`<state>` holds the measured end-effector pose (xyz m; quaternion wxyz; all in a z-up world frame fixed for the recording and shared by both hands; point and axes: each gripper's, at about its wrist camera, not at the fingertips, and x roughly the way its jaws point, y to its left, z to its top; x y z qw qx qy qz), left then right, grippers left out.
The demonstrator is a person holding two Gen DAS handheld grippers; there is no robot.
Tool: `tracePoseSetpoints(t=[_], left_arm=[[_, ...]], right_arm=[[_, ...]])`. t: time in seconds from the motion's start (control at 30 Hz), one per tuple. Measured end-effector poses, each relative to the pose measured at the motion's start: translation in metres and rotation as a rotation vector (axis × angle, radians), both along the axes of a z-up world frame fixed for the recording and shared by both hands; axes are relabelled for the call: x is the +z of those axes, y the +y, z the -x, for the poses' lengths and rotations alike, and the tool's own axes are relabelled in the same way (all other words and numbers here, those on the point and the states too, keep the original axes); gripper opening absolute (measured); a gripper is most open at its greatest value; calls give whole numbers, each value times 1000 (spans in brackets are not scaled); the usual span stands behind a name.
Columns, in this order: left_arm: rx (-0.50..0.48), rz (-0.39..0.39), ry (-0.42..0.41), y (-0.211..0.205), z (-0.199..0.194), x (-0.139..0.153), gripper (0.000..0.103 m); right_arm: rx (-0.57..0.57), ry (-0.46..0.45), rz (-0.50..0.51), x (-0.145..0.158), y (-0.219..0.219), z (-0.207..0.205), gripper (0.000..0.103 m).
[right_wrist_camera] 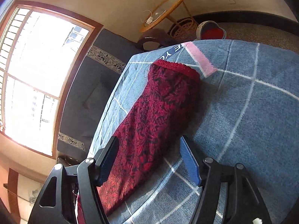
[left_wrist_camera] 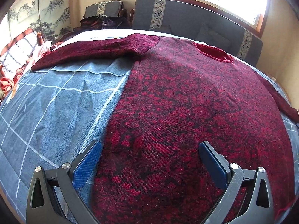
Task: Fold small clothes
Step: 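Grasp the sweater sleeve cuff with the right gripper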
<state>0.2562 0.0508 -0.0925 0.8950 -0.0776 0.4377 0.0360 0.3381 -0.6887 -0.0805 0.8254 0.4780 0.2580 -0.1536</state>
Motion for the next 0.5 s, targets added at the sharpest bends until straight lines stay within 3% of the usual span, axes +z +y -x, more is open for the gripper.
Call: tracePoseSetpoints(t=[0.07, 0.13, 0.17, 0.2, 0.33, 0.5], left_arm=[[6, 13, 6, 2, 0, -1, 102], [7, 25, 4, 3, 0, -1, 102], [10, 28, 3, 4, 1, -1, 102], [12, 31, 5, 4, 0, -1, 102], [18, 50, 18, 7, -1, -3, 102], [39, 72, 3, 12, 1, -2, 102]], right_arm=[[-2, -2, 10, -1, -4, 2, 59], [3, 3, -4, -5, -7, 1, 39], [11, 16, -31, -11, -9, 0, 18], [15, 28, -55, -17, -11, 1, 10], [-4, -39, -4, -4, 7, 16, 11], [114, -142, 89, 50, 69, 15, 11]])
